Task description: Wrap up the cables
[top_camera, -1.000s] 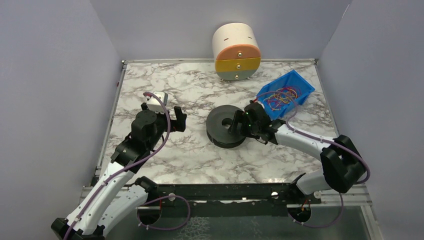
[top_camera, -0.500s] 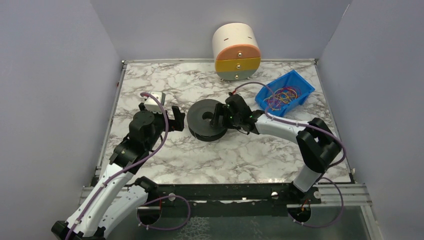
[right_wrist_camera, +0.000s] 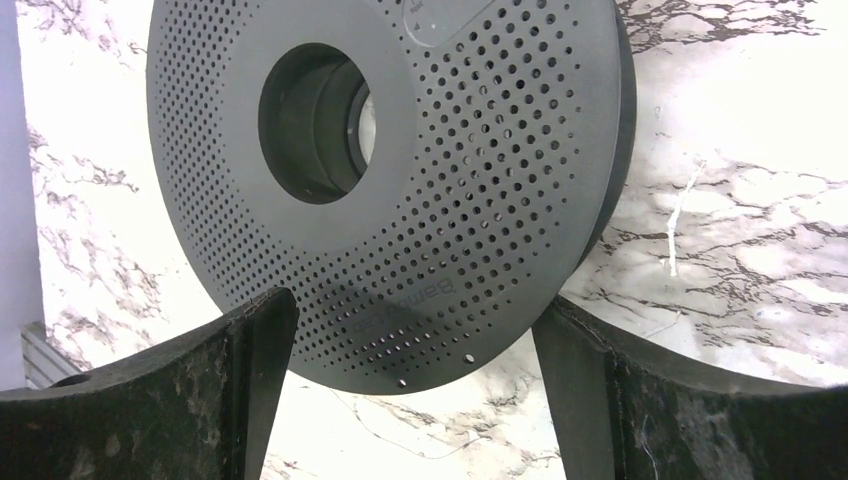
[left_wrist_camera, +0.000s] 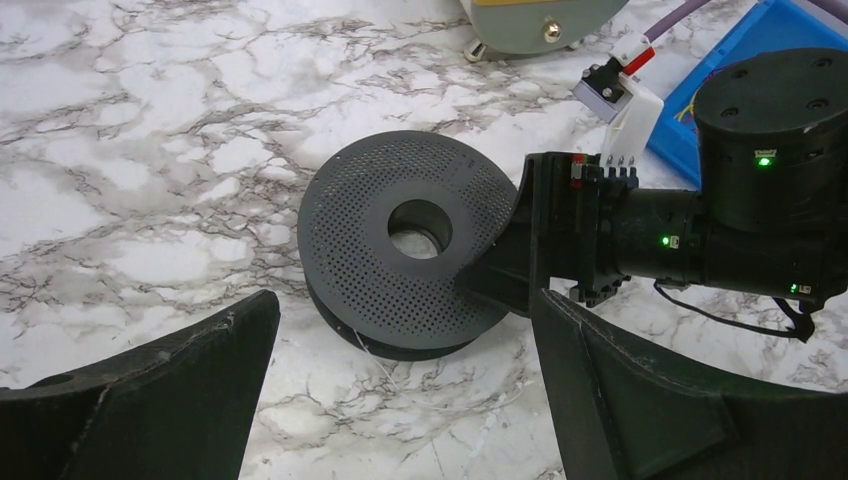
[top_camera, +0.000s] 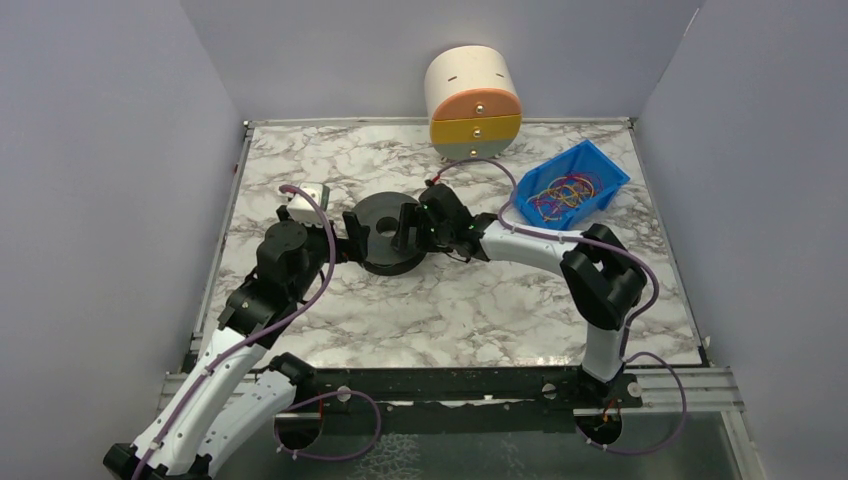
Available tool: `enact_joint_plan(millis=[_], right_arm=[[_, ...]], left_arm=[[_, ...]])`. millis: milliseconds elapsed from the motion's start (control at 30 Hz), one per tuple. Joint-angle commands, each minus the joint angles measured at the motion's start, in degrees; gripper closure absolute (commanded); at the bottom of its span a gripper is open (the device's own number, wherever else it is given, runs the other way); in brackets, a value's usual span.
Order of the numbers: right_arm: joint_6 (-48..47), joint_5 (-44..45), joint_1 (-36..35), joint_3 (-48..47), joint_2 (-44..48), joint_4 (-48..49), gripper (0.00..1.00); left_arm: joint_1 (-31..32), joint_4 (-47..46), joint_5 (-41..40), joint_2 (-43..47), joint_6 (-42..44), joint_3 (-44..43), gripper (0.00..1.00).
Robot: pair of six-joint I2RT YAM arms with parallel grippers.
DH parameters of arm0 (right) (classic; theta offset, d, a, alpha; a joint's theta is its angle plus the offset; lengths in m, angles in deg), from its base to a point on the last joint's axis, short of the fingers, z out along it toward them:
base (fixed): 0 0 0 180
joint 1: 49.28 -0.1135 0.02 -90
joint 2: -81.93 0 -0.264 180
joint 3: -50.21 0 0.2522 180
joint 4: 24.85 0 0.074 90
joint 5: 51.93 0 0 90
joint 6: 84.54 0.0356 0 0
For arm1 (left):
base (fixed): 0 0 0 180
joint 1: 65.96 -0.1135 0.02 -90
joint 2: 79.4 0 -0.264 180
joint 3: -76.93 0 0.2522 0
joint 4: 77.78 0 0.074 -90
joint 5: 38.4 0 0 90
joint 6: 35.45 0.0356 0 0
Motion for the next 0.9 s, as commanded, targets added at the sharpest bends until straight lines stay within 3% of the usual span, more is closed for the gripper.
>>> enact_joint_plan(millis=[0, 333, 533, 867], right_arm=[[-0.6, 5.8, -0.3, -1.9, 1.8, -4.4, 0.08], [-4.3, 17.6, 2.3, 1.6, 14.4, -13.1, 0.06], [-6.9, 20.4, 11.6, 6.0, 23.7, -15.3, 0.06], [-9.5, 35.9, 22.1, 8.5, 31.2, -19.8, 0.10]], left_arm=[[-0.4, -1.5, 1.0, 1.2, -0.2, 0.5, 0.01], [-0.6, -1.6, 1.4, 1.7, -0.3, 0.6, 0.01], [-0.7, -1.8, 1.6, 2.1, -0.4, 0.7, 0.01], [-0.8, -2.1, 2.6, 2.4, -0.5, 0.8, 0.01]])
